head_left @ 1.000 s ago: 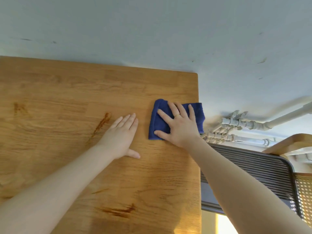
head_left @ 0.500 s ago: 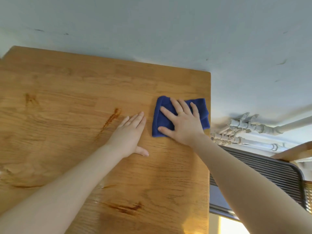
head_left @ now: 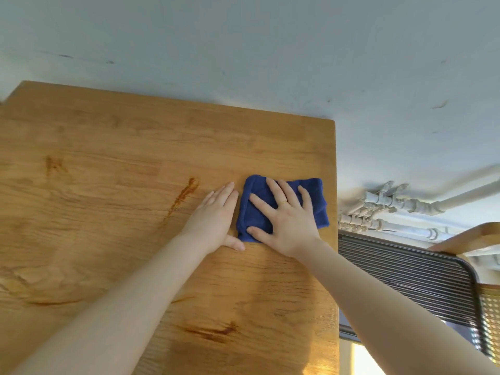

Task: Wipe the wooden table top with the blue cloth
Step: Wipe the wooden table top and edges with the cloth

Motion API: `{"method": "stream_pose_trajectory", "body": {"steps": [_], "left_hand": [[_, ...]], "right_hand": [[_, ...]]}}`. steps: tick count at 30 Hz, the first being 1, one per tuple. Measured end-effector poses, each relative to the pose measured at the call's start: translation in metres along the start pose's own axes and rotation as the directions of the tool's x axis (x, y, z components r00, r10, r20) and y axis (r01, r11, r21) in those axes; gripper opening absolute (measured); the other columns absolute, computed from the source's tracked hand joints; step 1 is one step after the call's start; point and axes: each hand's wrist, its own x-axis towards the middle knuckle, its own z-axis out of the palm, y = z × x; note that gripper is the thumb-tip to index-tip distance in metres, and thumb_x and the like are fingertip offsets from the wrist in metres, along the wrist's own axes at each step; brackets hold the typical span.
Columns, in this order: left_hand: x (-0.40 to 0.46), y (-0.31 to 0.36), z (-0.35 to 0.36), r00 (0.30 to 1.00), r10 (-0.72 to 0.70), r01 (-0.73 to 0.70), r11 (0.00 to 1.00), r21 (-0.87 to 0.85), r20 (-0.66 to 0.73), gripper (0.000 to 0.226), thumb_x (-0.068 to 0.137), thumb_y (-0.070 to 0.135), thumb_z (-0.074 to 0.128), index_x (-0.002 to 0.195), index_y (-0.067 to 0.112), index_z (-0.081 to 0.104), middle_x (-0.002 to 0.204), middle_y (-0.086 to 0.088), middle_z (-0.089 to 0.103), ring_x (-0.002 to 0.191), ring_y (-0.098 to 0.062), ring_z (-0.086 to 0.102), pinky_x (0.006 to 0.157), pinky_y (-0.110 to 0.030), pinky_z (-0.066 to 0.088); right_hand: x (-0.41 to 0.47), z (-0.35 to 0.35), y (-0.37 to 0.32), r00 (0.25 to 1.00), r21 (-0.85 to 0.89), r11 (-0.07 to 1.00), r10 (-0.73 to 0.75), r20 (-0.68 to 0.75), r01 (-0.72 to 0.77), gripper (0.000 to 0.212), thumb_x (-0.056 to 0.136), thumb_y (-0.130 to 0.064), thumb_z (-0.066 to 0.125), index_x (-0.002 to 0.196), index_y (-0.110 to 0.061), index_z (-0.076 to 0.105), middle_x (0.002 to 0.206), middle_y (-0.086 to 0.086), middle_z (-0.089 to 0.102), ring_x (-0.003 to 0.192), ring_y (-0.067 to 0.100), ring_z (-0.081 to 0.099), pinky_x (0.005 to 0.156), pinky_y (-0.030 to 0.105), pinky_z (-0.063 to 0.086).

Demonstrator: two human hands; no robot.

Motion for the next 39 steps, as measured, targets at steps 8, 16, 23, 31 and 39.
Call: {"method": "stream_pose_trajectory", "body": {"steps": [8, 16, 23, 31, 39], "left_hand": [[-0.002, -0.009, 0.007, 0.999, 0.039, -0.041, 0.997, -0.070, -0.027, 0.119, 0.067, 0.056, 0.071, 0.149, 0.011, -0.003, 0.156, -0.004, -0.016, 0.144, -0.017, -0.009, 0.114, -0.028, -0.005], [-0.036, -0.023, 0.000, 0.995, 0.033, -0.032, 0.999, 0.008, -0.095, 0.129, 0.065, 0.058, 0.072, 0.145, 0.016, -0.020, 0.152, -0.004, -0.031, 0.143, -0.019, -0.018, 0.113, -0.030, -0.010], [-0.059, -0.085, -0.013, 0.977, -0.211, 0.212, 0.976, 0.052, -0.036, 0.129, 0.065, 0.066, 0.067, 0.147, 0.011, -0.016, 0.153, -0.010, -0.027, 0.143, -0.021, -0.015, 0.117, -0.033, -0.006], [-0.050, -0.103, -0.018, 0.970, -0.243, 0.238, 0.953, 0.185, 0.007, 0.139, 0.057, 0.074, 0.065, 0.146, 0.006, -0.018, 0.151, -0.018, -0.026, 0.143, -0.027, -0.015, 0.117, -0.037, -0.007], [-0.045, -0.122, -0.007, 0.973, -0.227, 0.219, 0.962, 0.164, 0.031, 0.142, 0.051, 0.084, 0.056, 0.146, 0.009, -0.017, 0.153, -0.013, -0.025, 0.144, -0.023, -0.015, 0.116, -0.035, -0.006]], "right_hand": [[0.047, -0.007, -0.001, 0.982, -0.041, 0.983, 0.180, 0.050, -0.178, 0.065, 0.085, -0.068, 0.023, 0.145, -0.041, 0.018, 0.158, 0.007, 0.006, 0.144, 0.027, 0.002, 0.112, 0.054, 0.000], [-0.015, 0.000, -0.045, 0.997, -0.023, 0.999, 0.033, 0.063, -0.032, 0.063, 0.083, -0.067, 0.027, 0.140, -0.041, 0.033, 0.154, 0.009, 0.022, 0.141, 0.032, 0.020, 0.110, 0.058, 0.009], [0.053, -0.004, -0.054, 0.937, -0.003, 0.942, 0.334, 0.102, -0.335, 0.063, 0.089, -0.066, 0.025, 0.146, -0.042, 0.010, 0.158, 0.006, -0.001, 0.144, 0.029, -0.004, 0.112, 0.054, -0.002], [-0.006, 0.004, -0.077, 0.989, -0.025, 0.992, 0.121, 0.078, -0.120, 0.067, 0.082, -0.069, 0.019, 0.143, -0.041, 0.026, 0.157, 0.008, 0.013, 0.144, 0.029, 0.009, 0.112, 0.055, 0.002], [0.083, 0.003, -0.077, 0.889, 0.005, 0.891, 0.452, 0.073, -0.453, 0.062, 0.089, -0.066, 0.024, 0.145, -0.043, 0.012, 0.158, 0.004, -0.001, 0.144, 0.026, -0.005, 0.113, 0.053, -0.003]]}}
